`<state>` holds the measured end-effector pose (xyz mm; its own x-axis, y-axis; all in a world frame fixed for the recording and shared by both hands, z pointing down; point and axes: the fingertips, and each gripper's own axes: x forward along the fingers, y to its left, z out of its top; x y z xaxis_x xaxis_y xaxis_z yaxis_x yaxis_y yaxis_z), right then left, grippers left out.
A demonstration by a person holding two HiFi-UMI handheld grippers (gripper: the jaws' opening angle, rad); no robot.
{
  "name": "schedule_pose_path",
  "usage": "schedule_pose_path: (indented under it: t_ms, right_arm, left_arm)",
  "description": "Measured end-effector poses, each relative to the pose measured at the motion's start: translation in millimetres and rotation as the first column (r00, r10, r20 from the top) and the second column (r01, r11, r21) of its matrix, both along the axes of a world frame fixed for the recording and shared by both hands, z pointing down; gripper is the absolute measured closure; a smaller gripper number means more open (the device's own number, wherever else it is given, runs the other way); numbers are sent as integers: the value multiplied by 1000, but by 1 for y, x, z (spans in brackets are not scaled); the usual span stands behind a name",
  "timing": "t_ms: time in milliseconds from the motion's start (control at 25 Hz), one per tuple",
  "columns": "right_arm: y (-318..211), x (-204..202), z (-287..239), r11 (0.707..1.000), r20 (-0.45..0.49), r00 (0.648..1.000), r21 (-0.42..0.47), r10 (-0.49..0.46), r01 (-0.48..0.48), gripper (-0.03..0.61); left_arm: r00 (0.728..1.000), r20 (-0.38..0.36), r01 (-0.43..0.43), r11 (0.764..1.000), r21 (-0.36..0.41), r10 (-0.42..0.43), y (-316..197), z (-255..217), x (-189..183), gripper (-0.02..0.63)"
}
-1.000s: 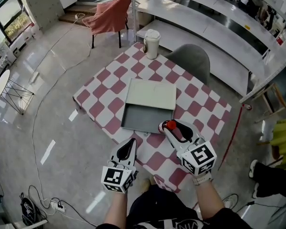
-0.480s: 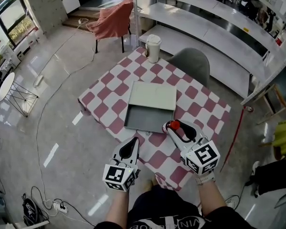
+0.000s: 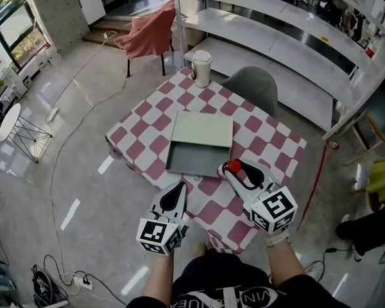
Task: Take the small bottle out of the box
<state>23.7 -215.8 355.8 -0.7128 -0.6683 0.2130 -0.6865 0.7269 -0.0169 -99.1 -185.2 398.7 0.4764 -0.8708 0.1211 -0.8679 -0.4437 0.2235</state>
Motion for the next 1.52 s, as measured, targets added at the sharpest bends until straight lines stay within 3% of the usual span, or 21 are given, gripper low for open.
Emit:
schedule_pose_path:
  t_ms: [680,1200,1520]
  right_arm:
    - [15,18,-27,999,30,999,41,-10,9,436]
    - [26,27,-47,997,44,999,79,-5,1,435]
    - [32,24,-51,996,53,999,85,-9,5,436]
  left_arm:
    - [1000,17,21,999,46,-22,4,-37,-5,600]
    - [1000,-22,24,993,115,-22,10,-71,-10,600]
    - [1000,8,29,991,130,-30,13,-74,-14,600]
